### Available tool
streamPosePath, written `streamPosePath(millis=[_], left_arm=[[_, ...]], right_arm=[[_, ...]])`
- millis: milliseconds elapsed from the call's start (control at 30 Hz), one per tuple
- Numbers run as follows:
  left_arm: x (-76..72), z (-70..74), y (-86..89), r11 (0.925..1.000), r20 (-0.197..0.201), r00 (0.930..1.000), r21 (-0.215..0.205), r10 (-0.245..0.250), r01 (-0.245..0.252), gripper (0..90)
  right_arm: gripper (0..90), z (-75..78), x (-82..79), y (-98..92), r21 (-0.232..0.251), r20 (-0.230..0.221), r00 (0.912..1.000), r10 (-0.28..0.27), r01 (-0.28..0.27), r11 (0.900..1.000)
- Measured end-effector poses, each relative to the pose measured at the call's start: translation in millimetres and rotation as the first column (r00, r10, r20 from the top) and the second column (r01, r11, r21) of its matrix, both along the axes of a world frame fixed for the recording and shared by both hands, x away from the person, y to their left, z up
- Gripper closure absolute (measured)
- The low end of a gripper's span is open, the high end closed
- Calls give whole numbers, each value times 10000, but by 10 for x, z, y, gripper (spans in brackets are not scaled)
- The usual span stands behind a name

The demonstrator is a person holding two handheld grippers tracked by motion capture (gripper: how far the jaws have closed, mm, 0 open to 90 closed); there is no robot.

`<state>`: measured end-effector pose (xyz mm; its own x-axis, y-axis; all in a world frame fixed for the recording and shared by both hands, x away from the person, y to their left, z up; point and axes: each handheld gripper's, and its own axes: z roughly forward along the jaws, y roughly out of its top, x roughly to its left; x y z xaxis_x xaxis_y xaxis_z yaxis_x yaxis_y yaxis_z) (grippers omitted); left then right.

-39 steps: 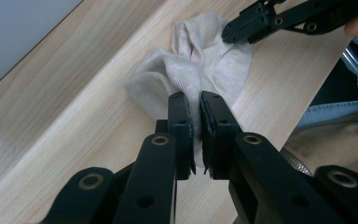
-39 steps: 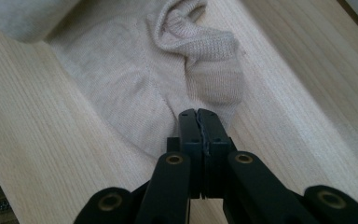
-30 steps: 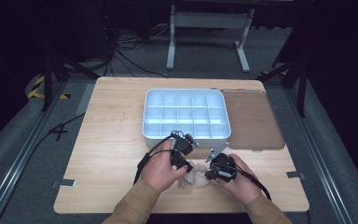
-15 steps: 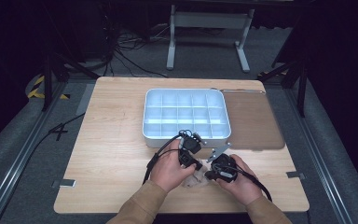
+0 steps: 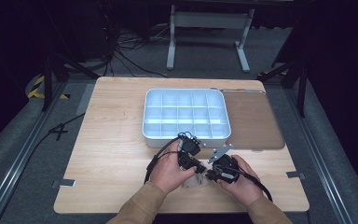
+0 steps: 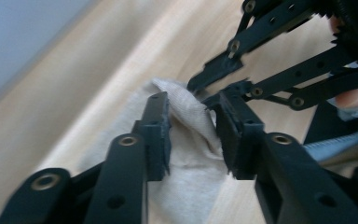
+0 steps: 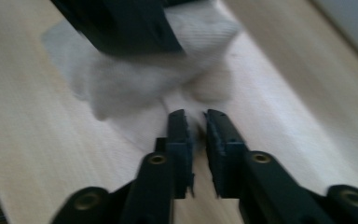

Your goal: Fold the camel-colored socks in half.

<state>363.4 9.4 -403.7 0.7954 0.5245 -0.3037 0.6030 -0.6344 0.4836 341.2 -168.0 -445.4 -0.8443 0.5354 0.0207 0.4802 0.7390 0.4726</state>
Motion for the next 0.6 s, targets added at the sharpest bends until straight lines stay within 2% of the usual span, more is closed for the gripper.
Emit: streamPosePath(millis=[100,133,267,433,600], left_arm=[[-51,131,110,9971,124,9999,-765,-13,23,611],[-59,160,139,9963,151,9999,-857,28,-15,608],[-92,254,306,9970,326,9990,-731,298,-273,605],[-101,265,546,9943,382,9949,-536,939,-918,606],[-94,225,692,9906,316,9904,-304,1345,-1336,616]], right_arm=[[798,110,-12,-72,554,197,9997,-162,151,9984],[803,169,-19,-91,671,316,9993,-197,176,9976],[826,345,-60,-90,1044,692,9975,-128,55,9945],[839,493,-94,-24,1422,958,9953,122,-258,9895],[839,479,-104,134,1667,816,9945,656,-786,9829]])
